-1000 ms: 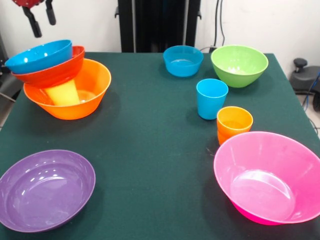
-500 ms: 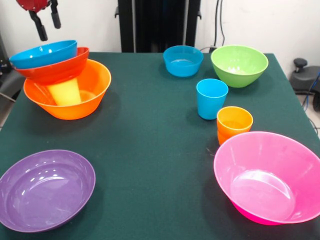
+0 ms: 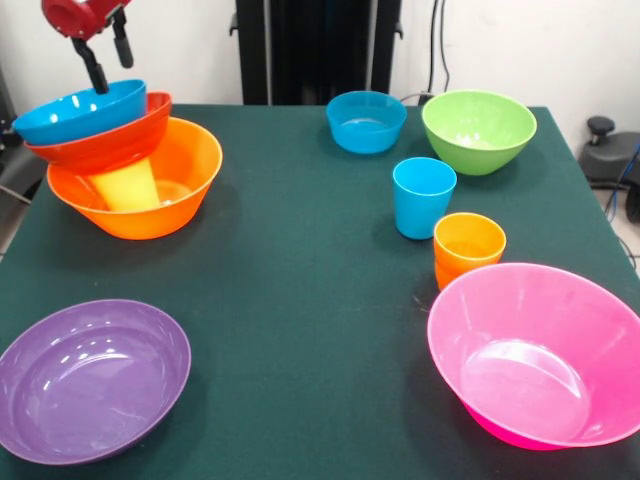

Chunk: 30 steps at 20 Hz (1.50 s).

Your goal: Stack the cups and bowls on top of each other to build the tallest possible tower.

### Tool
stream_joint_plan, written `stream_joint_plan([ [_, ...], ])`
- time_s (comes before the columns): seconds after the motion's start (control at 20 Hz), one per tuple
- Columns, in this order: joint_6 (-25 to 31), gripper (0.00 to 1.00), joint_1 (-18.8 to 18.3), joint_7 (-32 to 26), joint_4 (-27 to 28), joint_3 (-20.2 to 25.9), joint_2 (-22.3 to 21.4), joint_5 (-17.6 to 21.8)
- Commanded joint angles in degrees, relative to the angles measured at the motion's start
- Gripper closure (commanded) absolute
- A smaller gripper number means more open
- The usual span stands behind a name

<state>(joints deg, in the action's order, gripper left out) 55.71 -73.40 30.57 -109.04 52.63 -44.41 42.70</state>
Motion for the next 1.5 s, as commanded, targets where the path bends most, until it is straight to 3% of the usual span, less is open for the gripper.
stream_joint_plan([
  [0.05,-3.8,0.00,3.8,-0.1,1.7,-4.0,4.6,5.3],
  [0.35,-3.8,0.00,4.3,-0.9,3.7,-4.1,7.1,6.8],
  [1.5,-2.3,0.00,3.4,-2.8,4.5,-2.6,7.5,6.7],
])
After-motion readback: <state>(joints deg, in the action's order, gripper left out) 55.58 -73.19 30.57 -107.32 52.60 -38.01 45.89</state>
